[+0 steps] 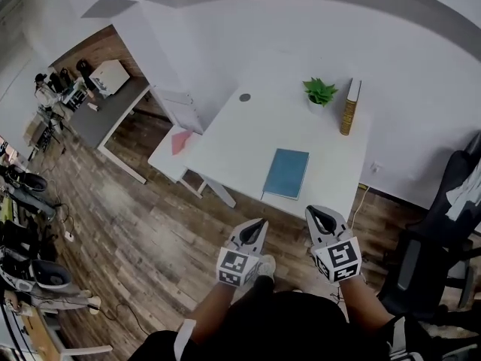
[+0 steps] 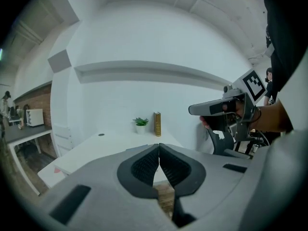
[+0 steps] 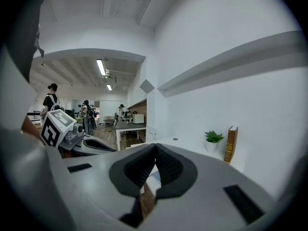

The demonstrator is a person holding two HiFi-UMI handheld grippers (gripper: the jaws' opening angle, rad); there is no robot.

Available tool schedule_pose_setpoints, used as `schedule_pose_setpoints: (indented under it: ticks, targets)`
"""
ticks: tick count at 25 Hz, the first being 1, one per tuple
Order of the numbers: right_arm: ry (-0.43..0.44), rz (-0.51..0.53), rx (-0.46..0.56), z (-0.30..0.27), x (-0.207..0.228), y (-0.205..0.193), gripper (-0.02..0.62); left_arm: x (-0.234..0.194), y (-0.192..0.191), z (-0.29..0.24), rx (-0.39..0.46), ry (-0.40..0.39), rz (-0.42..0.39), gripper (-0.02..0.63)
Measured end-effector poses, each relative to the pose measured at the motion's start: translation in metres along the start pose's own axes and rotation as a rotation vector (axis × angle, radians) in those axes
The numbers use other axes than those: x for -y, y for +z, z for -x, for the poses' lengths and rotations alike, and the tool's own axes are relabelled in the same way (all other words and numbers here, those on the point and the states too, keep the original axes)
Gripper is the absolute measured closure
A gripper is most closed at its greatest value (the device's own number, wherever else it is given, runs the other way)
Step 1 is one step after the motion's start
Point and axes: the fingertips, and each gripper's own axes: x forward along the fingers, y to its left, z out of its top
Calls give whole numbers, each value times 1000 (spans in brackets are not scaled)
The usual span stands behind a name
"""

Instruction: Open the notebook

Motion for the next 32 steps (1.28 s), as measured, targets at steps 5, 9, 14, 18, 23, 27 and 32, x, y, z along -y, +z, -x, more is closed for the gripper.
schedule_pose_setpoints:
  ticks: [5, 9, 14, 18, 23, 27, 32]
  targets:
    - [-67, -9, -14, -40, 13, 8, 597, -38, 7, -31, -2, -79, -34, 598]
    - [-157, -17, -16, -63, 26, 11, 597, -61, 7, -57, -14, -156, -54, 600]
    - [-250, -11, -27, -88, 42, 12, 597, -83, 8, -86, -16, -253, -59, 599]
    - [-316, 1, -49, -96, 51, 9, 597, -89, 3, -102, -33, -335, -94, 600]
    - [-382, -21, -74, -97, 66, -3, 597, -89, -5, -123, -55, -417, -88, 600]
    - [-421, -65, -72, -97, 75, -11, 597, -87, -12, -140, -74, -447, -110, 600]
    - [-437, -94, -62, -98, 84, -14, 597, -83, -22, -156, -70, -444, -145, 598]
